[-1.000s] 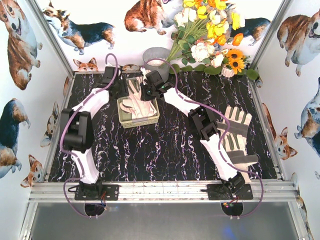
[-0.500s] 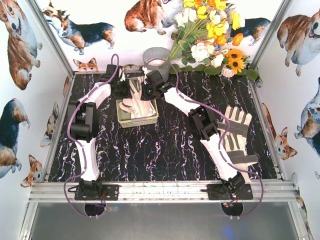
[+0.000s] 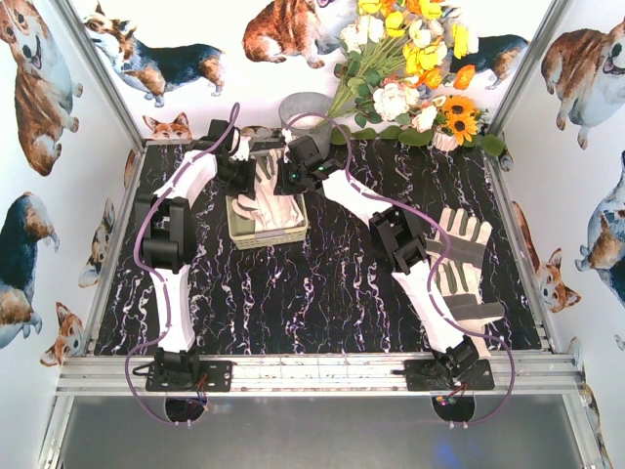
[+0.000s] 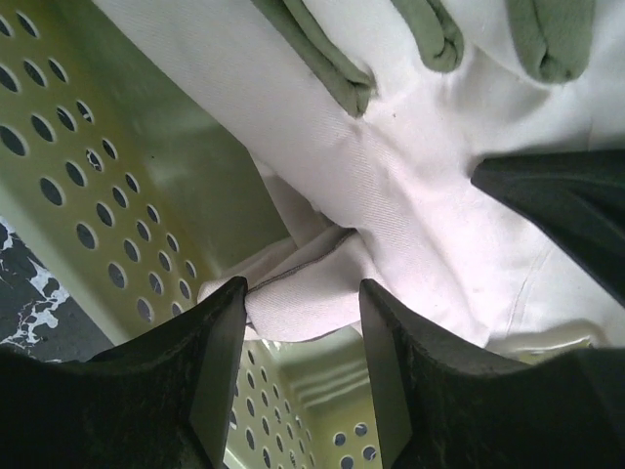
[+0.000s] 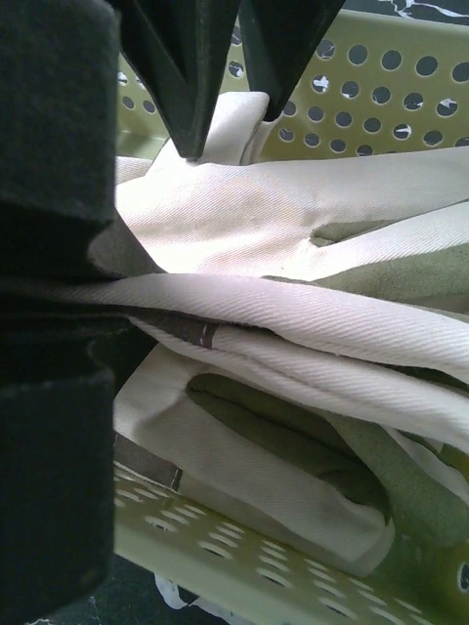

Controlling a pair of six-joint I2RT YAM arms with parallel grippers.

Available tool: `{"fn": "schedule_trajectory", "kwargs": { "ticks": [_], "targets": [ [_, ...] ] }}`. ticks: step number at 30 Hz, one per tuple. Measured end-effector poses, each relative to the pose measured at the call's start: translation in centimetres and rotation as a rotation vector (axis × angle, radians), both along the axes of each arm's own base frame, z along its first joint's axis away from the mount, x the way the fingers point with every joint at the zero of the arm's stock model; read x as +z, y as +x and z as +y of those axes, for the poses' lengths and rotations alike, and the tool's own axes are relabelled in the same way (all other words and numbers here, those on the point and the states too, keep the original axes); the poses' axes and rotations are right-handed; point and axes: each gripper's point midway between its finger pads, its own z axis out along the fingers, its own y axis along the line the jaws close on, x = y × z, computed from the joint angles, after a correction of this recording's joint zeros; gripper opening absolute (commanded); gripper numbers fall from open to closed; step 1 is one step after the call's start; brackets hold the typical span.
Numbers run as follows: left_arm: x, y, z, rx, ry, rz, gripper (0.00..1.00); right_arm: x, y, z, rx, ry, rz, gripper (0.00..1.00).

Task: Put the gloves into the storage basket
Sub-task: Place the glove in the bin.

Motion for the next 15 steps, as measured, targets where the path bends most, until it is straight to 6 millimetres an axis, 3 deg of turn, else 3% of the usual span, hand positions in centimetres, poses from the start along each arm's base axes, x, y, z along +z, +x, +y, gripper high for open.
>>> {"fn": "schedule_trajectory", "kwargs": {
  "ticks": [3,11,15],
  "targets": [
    [-0.22,-0.45,0.04,-0.024,0.006,0.015,0.49,0.01,-0.02,0.02,-0.002,0.002,0.003,0.00],
    [-0.39,-0.70,0.31,-0.045,0.030,0.022,0.48,0.16,-0.10,0.24,0.006,0.013,0.003,0.00],
    [-0.58,-0.69,0.28,-0.058,0.053,0.017,0.32,0.18,-0.13,0.28,0.008,0.015,0.004,0.00]
  ]
}}
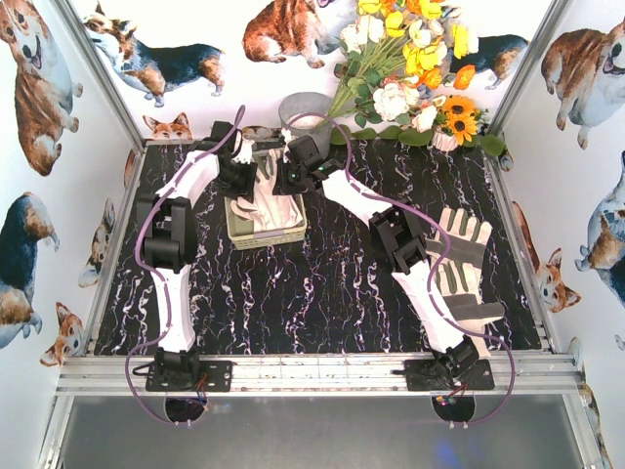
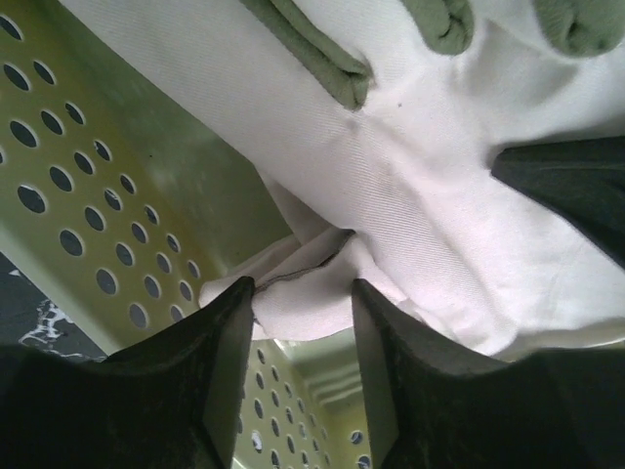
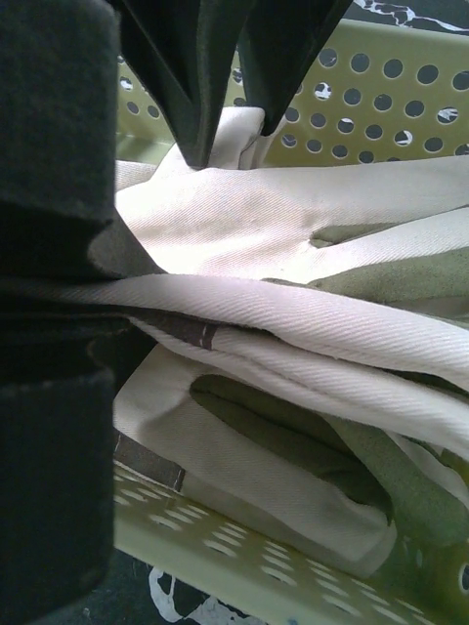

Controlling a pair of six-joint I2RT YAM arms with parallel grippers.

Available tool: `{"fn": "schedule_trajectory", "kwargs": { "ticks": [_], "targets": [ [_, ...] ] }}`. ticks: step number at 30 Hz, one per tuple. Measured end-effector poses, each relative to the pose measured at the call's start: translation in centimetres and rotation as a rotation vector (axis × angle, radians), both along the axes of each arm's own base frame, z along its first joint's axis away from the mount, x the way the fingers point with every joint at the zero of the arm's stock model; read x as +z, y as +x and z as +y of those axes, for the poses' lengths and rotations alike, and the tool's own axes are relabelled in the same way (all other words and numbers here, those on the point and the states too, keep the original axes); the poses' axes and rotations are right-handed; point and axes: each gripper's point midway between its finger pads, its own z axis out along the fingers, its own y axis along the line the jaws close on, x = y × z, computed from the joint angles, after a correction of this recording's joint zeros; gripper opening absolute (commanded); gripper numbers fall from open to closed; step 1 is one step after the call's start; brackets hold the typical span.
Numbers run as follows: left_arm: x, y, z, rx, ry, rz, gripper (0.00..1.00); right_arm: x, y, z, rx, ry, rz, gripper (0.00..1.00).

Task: Put the gloves into the storage basket
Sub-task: Place the glove in the bin.

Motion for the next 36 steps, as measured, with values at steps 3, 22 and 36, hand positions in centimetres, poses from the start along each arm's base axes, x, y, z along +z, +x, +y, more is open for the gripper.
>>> {"fn": "schedule_trajectory", "kwargs": {
  "ticks": [3,22,36],
  "targets": [
    [-0.5,-0.1,0.4,-0.006,0.026,0.003,0.15,0.0,0.0,0.0,-0.001,0.002,0.002,0.00],
    [1.8,-0.6,1.5,0.047,0.088,-0.072,0.00,0.9,-0.4,0.8,-0.027,0.072,0.051,0.00],
    [2.2,-0.5,2.0,0.071,0.111,-0.082,0.23,1.1,-0.3,1.2,-0.090,0.108,0.090,0.00]
  ]
}}
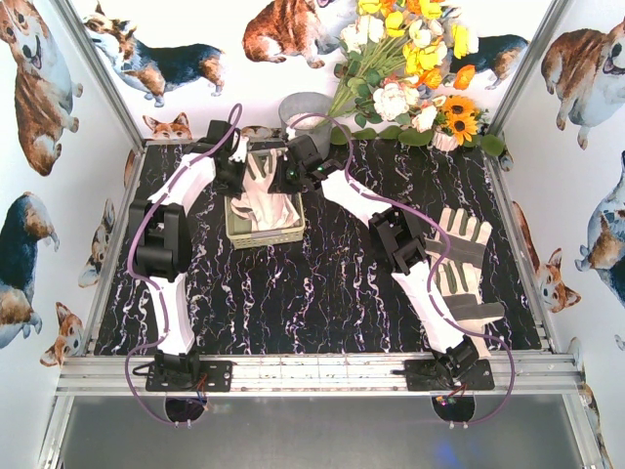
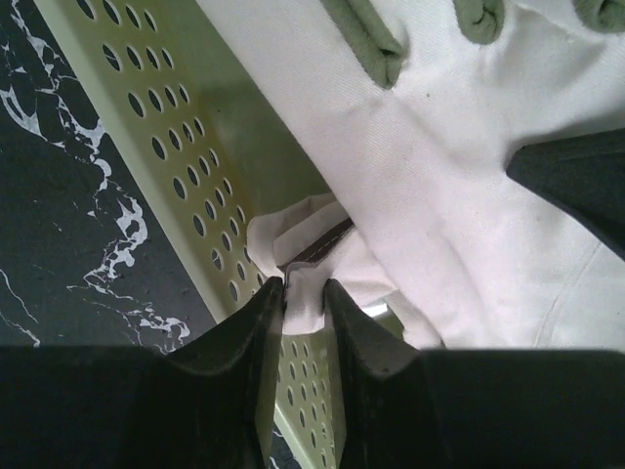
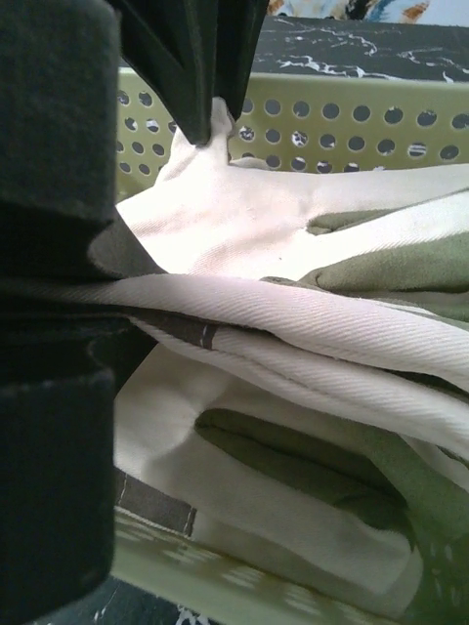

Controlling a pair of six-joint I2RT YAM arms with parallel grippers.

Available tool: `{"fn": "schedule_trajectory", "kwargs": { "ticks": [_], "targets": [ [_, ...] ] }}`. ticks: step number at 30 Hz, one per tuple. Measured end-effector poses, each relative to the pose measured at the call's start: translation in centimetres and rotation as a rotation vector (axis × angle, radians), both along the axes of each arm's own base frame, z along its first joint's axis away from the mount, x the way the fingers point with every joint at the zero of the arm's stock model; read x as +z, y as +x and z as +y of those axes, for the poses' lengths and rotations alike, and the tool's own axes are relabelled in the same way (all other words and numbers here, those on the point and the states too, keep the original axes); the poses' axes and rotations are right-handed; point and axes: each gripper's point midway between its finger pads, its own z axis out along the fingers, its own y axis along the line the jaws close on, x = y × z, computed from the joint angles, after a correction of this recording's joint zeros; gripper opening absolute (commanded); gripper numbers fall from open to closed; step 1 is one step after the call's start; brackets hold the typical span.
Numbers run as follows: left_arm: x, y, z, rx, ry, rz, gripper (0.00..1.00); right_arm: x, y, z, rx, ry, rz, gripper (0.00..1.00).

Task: Put the gloves into the storage basket
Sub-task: Place the glove in the bin.

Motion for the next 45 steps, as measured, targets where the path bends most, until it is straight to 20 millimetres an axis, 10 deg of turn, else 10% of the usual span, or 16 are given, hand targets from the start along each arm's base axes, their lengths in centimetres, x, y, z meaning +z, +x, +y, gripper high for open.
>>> {"fn": "schedule_trajectory", "kwargs": {
  "ticks": [19,33,45],
  "targets": [
    [4.4,-1.3,1.1,0.218,-0.199,-0.111,0.65,0.9,-0.2,-0.1,-0.145,0.067,0.146,0.00],
    [-0.6,-4.2,1.9,0.305,-0.279,0.013,0.26,3.0,0.6,1.2,-0.206,0.209,0.191,0.00],
    [-3.1,-7.0,2.6,0.273,-0.220,0.074,0.10,5.1,1.1,2.4,-0.235,0.335,0.231,0.00]
  ]
}}
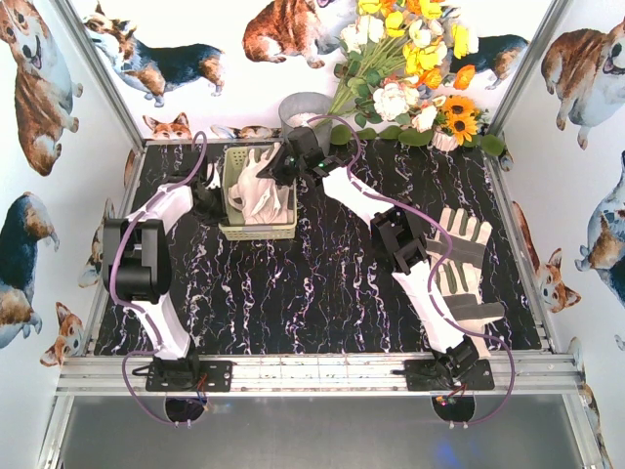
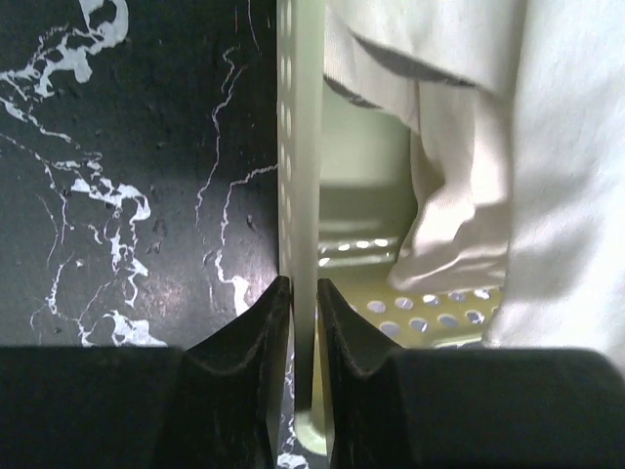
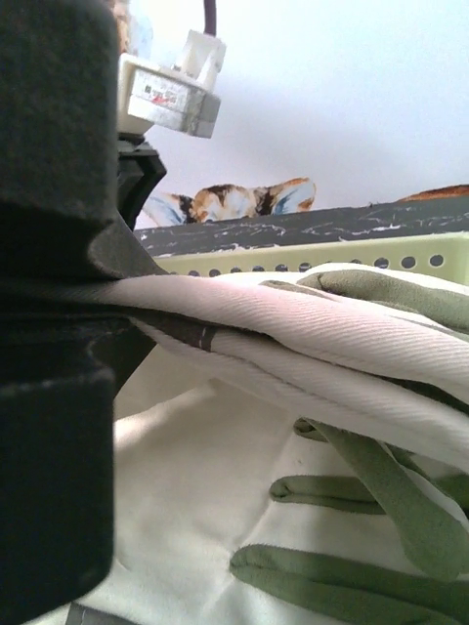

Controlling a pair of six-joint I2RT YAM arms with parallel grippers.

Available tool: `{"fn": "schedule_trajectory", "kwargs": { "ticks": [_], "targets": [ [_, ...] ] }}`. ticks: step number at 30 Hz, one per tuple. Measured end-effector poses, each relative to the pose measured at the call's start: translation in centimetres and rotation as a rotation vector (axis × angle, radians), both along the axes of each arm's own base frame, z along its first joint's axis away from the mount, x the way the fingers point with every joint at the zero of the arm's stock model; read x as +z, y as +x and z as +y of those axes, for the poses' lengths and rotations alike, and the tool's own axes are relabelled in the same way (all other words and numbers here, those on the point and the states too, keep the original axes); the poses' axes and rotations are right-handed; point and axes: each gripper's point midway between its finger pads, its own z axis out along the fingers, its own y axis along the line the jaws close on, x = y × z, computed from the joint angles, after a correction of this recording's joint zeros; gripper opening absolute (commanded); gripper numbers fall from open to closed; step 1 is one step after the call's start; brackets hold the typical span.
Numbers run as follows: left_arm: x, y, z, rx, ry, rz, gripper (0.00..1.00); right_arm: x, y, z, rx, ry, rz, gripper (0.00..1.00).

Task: Put the gloves into the storage basket
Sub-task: Place the glove in the bin.

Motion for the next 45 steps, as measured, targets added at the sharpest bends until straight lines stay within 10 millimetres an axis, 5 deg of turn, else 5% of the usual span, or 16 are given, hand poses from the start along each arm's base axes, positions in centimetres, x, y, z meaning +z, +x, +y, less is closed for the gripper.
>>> {"fn": "schedule_trajectory", "kwargs": {
  "ticks": [15,18,22,27,36,45],
  "targets": [
    [0.6,-2.1,-0.6,-0.008,-0.034,-0.022,0.01,1.0,0.0,0.6,-0.065,0.091,0.090,0.00],
    [0.5,-2.4,-0.9,-0.015,-0.047,-0.026,0.10,1.2,-0.1,0.8,-0.066,0.091,0.089,0.00],
    [1.0,-3.1,-1.8,-0.037,-0.079,-0.031,0.42,1.4,-0.6,0.5,-0.057,0.052,0.072,0.00],
    [4.0,-3.2,-1.7,-0.049,-0.065,-0.111,0.59,2.0,-0.9,-0.6,-0.074,0.001,0.050,0.00],
    [10.3,-1.8,-0.7,0.001,-0.028,-0.294,0.61,3.4,-0.7,-1.2,-0.106,0.010,0.046,0.00],
    [13.5,-0.6,0.3,0.098,-0.026,-0.392,0.64,4.3,-0.6,-0.6,-0.128,0.074,0.075,0.00]
  ]
}}
